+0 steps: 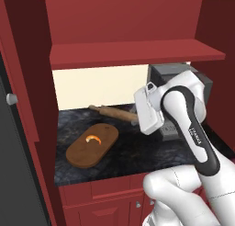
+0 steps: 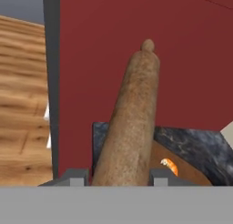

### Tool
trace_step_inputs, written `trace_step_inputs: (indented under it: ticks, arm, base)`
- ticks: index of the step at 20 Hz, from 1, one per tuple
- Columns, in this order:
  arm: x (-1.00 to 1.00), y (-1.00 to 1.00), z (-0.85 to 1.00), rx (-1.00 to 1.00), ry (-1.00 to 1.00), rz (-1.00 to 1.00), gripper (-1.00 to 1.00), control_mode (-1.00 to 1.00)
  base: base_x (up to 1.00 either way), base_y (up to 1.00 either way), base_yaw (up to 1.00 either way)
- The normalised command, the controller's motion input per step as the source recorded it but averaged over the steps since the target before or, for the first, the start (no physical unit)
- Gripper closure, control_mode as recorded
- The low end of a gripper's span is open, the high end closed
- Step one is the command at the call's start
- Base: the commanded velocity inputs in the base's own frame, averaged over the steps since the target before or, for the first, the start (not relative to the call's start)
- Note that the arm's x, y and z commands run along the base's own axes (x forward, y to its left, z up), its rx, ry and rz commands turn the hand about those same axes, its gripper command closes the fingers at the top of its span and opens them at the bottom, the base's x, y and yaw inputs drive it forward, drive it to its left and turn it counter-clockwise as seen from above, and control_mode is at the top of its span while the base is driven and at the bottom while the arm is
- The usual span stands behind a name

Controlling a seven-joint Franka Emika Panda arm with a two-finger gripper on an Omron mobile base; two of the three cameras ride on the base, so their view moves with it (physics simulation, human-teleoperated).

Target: Open the cabinet, retrieve the rolling pin, and place it next to the meat on the cutting board to prepare for tenderizing.

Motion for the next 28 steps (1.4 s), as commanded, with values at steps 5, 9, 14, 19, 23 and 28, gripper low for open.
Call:
trace_step_inputs:
  ticks: [5, 9, 14, 19, 23, 28]
  arm:
    - [0.23, 0.12, -0.32, -0.02, 0.00, 0.00, 1.00, -1.00]
    - [0.29, 0.02, -0.34, -0.01, 0.00, 0.00, 1.00, -1.00]
    - [0.32, 0.00, -0.33, 0.00, 0.00, -0.02, 1.00, -1.00]
    - [0.38, 0.00, -0.35, -0.01, 0.00, -0.06, 1.00, -1.00]
    - [0.42, 0.00, -0.31, -0.01, 0.00, -0.07, 1.00, -1.00]
    - [0.39, 0.00, -0.19, -0.05, 0.01, -0.05, 1.00, -1.00]
  base:
    - [0.00, 0.00, 0.00]
    - [0.00, 0.00, 0.00]
    - [0.00, 0.00, 0.00]
    - [0.00, 0.00, 0.00]
    - [0.00, 0.00, 0.00]
    - [0.00, 0.00, 0.00]
